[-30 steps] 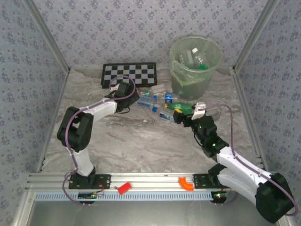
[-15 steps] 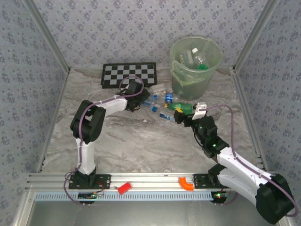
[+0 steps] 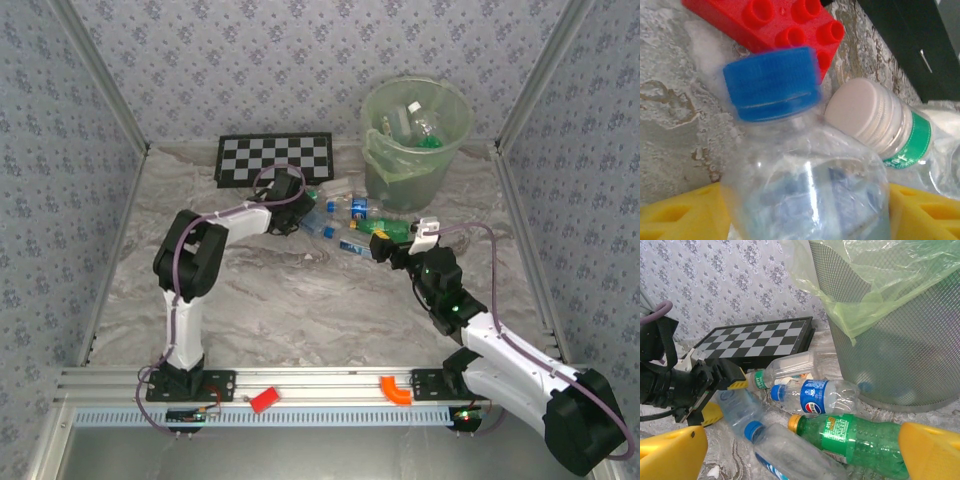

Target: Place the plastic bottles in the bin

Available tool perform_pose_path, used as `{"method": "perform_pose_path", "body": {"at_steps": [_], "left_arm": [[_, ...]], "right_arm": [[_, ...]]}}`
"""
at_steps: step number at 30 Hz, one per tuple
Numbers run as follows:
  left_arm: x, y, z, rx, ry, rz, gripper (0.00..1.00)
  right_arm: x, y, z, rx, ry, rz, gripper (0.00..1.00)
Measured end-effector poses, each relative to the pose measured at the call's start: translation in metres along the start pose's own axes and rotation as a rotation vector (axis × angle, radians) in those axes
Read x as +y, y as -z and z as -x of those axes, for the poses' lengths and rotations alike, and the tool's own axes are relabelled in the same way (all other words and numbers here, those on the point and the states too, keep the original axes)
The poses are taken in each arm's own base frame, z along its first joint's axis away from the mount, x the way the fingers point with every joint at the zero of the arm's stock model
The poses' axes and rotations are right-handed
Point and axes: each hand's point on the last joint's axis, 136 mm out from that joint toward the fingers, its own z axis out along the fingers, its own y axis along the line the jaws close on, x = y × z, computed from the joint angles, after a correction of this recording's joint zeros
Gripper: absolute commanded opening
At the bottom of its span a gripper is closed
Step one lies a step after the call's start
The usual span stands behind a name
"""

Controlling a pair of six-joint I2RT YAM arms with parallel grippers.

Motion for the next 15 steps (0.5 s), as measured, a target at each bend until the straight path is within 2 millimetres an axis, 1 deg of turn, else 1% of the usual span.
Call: {"method": "perform_pose_path", "body": {"at_steps": [2,3,4,8,11,15], "left_arm": [[0.004,0.005,-0.001,-0.002,0.0,-0.005,0.69],[0.009,0.008,-0.002,-0.001,0.0,0.0,0.65],[0.011,0.011,-0.003,-0.002,0.001,0.002,0.64],[0.021,0.025,-0.004,-0.01,-0.005,0.008,0.65],[0.019,0.037,-0.001,-0.02,-0.004,-0.007,0.65],[0.007,0.06,0.006,-0.047,-0.016,-0.053,0.66]], "right_arm": [[0.0,0.0,0.0,0.0,0.0,0.001,1.0],[0.0,0.0,0.0,0.0,0.0,0.001,1.0],[0.0,0.0,0.0,0.0,0.0,0.001,1.0],[0.0,0.0,0.0,0.0,0.0,0.001,1.0],[-0.001,0.001,0.001,-0.006,0.0,-0.006,1.0],[-0.008,0.008,0.007,-0.041,-0.015,-0.037,1.0]]}}
